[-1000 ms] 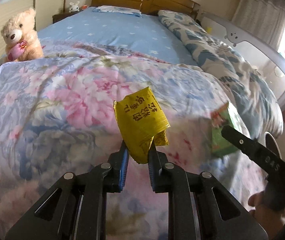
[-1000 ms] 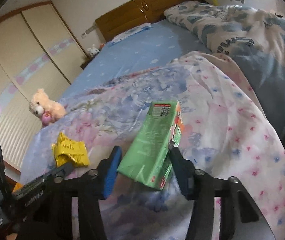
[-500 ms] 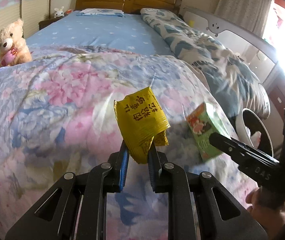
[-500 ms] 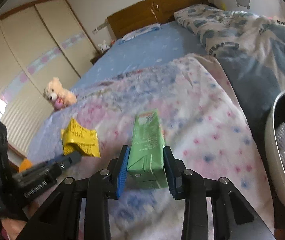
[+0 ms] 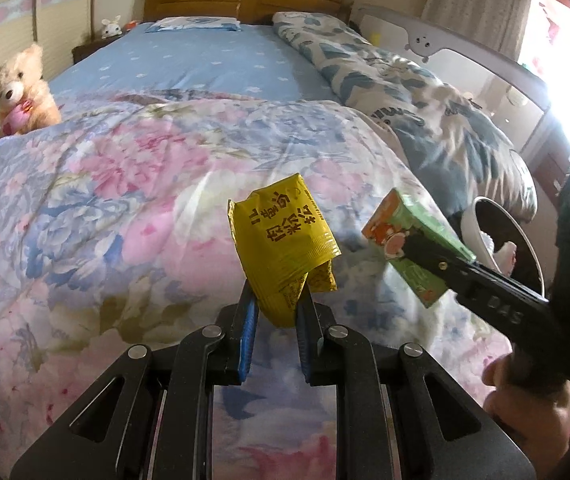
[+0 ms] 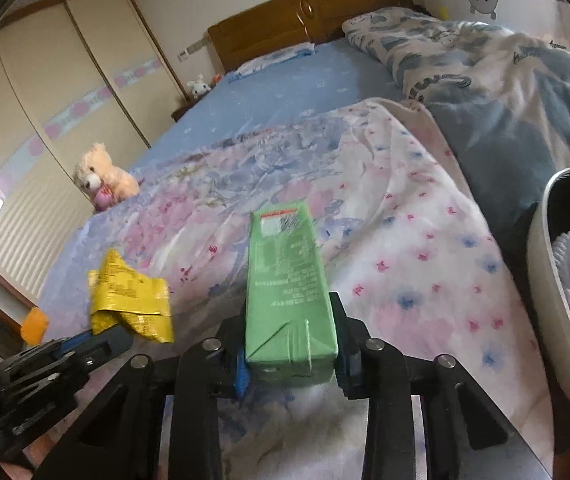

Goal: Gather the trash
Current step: 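Carry the yellow wrapper and green carton over the bin, holding them above it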

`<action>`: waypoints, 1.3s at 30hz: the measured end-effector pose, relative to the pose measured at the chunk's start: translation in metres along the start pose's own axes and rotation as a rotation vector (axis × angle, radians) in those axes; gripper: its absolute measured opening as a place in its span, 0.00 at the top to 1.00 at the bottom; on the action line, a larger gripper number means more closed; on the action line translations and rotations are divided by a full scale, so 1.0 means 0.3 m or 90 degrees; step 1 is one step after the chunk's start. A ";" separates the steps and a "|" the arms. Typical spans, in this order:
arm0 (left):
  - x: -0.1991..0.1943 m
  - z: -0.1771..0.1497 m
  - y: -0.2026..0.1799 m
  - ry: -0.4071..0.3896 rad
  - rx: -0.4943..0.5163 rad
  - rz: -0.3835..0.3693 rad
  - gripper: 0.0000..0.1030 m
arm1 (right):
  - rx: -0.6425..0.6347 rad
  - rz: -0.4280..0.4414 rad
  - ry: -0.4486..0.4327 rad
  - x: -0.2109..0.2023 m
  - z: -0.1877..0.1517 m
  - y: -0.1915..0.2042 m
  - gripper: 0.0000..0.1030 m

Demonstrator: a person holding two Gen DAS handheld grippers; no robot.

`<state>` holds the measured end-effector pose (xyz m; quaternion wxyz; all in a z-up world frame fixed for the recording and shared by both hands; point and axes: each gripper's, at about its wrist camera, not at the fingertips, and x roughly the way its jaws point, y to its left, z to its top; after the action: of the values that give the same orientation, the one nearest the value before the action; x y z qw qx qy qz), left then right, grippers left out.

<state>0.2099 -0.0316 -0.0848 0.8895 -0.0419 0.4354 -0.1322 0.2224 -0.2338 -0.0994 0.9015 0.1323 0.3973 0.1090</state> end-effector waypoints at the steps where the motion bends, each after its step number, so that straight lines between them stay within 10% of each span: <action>1: -0.001 0.001 -0.015 -0.001 0.006 -0.003 0.84 | 0.003 0.002 -0.008 -0.027 -0.002 -0.007 0.70; 39: -0.005 -0.041 -0.577 0.012 0.199 -0.093 0.84 | 0.147 -0.054 -0.147 -0.549 -0.134 -0.437 0.70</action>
<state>0.1649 -0.1970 -0.0584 0.8691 0.0663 0.4135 -0.2632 0.0956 -0.4008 -0.0549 0.9238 0.2299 0.3060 0.0084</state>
